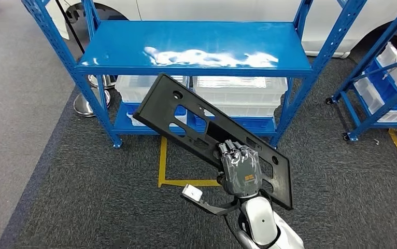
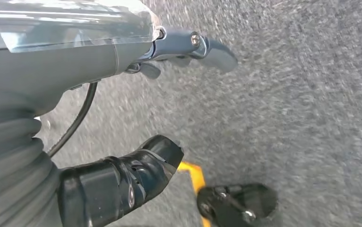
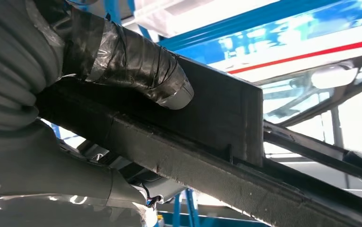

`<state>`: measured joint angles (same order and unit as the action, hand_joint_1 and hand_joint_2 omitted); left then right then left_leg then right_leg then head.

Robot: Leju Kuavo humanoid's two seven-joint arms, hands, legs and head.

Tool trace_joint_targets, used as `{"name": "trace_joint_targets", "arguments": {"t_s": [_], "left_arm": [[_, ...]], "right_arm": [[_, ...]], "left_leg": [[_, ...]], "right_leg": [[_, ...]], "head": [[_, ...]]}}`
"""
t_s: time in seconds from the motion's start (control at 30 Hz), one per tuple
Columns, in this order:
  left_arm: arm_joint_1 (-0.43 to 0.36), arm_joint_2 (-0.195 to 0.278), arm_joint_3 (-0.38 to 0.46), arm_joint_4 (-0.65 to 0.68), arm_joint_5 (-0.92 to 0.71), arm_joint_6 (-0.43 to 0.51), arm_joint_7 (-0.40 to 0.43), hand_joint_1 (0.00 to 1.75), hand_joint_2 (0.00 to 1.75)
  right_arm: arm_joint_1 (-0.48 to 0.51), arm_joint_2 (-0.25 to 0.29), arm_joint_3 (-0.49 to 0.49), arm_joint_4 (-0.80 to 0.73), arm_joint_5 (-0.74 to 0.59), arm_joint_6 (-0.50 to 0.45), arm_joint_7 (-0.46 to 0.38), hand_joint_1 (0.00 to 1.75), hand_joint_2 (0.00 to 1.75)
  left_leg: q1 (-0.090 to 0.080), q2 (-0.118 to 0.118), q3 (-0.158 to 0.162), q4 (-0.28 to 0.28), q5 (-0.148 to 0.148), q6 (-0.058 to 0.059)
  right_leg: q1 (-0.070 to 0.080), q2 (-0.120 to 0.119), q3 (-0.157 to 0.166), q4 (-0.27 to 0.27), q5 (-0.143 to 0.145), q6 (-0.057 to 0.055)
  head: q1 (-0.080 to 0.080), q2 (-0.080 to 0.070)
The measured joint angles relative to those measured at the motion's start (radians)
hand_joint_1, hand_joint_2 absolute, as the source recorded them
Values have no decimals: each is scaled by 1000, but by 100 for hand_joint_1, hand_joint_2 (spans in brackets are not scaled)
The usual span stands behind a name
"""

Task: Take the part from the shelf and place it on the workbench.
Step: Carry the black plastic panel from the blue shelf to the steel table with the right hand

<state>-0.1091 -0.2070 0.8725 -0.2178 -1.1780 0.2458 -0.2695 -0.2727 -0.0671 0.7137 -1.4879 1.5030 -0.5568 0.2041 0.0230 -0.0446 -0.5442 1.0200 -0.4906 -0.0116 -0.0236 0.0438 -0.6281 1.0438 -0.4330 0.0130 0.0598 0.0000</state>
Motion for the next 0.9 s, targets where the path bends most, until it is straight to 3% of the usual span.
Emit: {"name": "trace_joint_targets", "arguments": {"t_s": [0.07,0.1,0.2,0.23,0.27,0.33,0.4,0.47,0.53,0.6,0.67,0.73,0.77,0.8,0.83,0.9], "left_arm": [[-1,0,0,0,0,0,0,0,175],[-1,0,0,0,0,0,0,0,175],[0,0,0,0,0,0,-1,0,175],[0,0,0,0,0,0,-1,0,175],[0,-1,0,0,0,0,-1,0,175],[-1,-1,0,0,0,0,-1,0,175],[-1,-3,0,0,1,1,-2,0,175],[0,-4,0,0,1,2,-3,0,175],[1,-4,0,0,2,2,-3,0,175],[0,-4,0,0,2,3,-3,0,175],[2,-4,0,0,2,4,-4,0,175],[5,-4,0,0,2,4,-4,0,175],[6,-4,0,0,3,4,-4,0,175],[7,-4,0,0,3,4,-4,0,175],[7,-4,0,0,4,5,-4,0,175],[9,-4,1,1,8,5,-6,0,175]], "right_arm": [[9,1,-11,-1,-5,-3,-2,175,175],[12,1,-17,-2,-8,-4,-3,175,175],[19,1,-28,-2,-14,-6,-7,175,175],[23,1,-31,-2,-16,-7,-7,175,175],[28,1,-34,-2,-17,-7,-8,175,175],[36,1,-42,-3,-21,-10,-8,175,175],[42,1,-54,-10,-27,-23,-8,175,175],[57,0,-71,-23,-32,-45,-9,175,175],[79,-1,-92,-38,-33,-60,-11,175,175],[95,-3,-109,-50,-32,-66,-14,175,175],[102,-3,-118,-57,-32,-70,-16,175,175],[110,-3,-124,-59,-32,-72,-16,175,175],[115,-4,-128,-60,-32,-73,-16,175,175],[122,-4,-132,-63,-32,-74,-16,175,175],[128,-4,-137,-67,-32,-78,-16,175,175],[147,-4,-153,-84,-30,-94,-19,175,175]], "left_leg": [[1,18,-1,-7,9,16],[1,27,-2,-12,14,25],[-5,56,-6,-14,19,39],[-8,65,-7,-14,19,40],[-10,75,-8,-12,18,41],[-15,92,-8,-9,16,42],[-21,107,-9,-4,12,38],[-27,123,-10,-1,9,32],[-28,138,-8,-2,4,25],[-26,114,-19,29,-25,15],[-20,71,-62,136,-89,6],[-15,55,-114,254,-134,0],[-13,54,-124,274,-129,-2],[-11,53,-115,253,-105,-4],[-8,48,-91,199,-68,-5],[-1,8,-36,72,-10,-5]], "right_leg": [[-2,-4,-8,9,-7,11],[-2,-13,-21,37,-28,15],[-1,-33,-95,210,-119,19],[0,-33,-111,252,-131,19],[1,-35,-110,259,-125,17],[6,-50,-57,170,-71,7],[19,-91,5,50,-34,-8],[30,-111,22,4,-32,-19],[27,-93,21,-3,-27,-28],[20,-74,22,-12,-20,-41],[15,-54,21,-16,-14,-49],[15,-31,19,-15,-13,-51],[15,-19,19,-13,-13,-51],[14,-7,19,-11,-13,-50],[12,6,19,-9,-14,-48],[10,28,15,0,-16,-39]], "head": [[1,0],[1,0],[2,0],[2,0],[2,0],[2,0],[2,0],[1,0],[1,0],[1,0],[1,0],[1,0],[1,0],[1,0],[1,0],[1,0]]}}
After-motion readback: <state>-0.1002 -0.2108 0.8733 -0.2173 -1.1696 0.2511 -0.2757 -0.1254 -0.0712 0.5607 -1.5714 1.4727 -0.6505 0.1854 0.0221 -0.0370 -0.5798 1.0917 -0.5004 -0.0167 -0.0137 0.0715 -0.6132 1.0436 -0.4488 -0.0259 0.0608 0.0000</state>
